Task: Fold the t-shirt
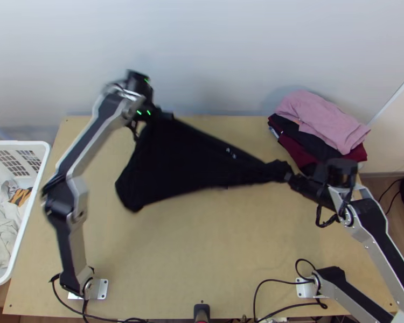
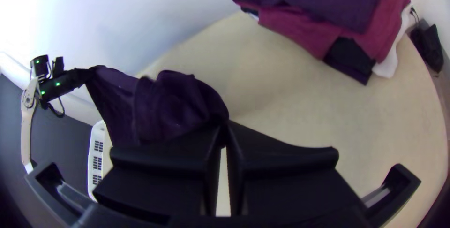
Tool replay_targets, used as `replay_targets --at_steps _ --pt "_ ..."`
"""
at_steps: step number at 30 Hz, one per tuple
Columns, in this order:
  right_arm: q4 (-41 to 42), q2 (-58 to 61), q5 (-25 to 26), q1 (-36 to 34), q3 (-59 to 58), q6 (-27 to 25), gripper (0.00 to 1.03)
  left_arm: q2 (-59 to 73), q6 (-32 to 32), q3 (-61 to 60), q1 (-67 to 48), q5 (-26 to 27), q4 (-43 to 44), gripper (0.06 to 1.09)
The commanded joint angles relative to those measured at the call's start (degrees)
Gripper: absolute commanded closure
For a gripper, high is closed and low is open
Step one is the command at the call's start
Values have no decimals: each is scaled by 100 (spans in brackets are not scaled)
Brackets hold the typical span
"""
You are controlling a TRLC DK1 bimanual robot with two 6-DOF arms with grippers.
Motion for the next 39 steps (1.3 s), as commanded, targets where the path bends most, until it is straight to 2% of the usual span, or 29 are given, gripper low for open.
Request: replay_targets --at_steps 1,10,20,25,30,35,39 --pt "213 -224 265 13 566 -357 100 -982 -272 349 118 -297 149 105" --pt "1057 -268 397 22 2086 -550 100 -2116 -299 419 154 -499 228 105" --pt "925 -1121 380 154 2411 -787 100 -3091 -290 85 -145 -438 -457 105" --pt "609 -1718 362 224 2095 -1130 100 -3777 -307 -1031 -453 -156 -853 105" --pt "600 -2017 371 163 1322 -1297 100 -4418 -281 -3114 -602 327 -660 105" --pt "820 -2070 371 84 698 -1288 100 -4515 -263 -4635 -787 345 193 105" --pt "1189 -2035 362 66 293 -1288 100 -4181 -193 -5215 -699 371 1010 105"
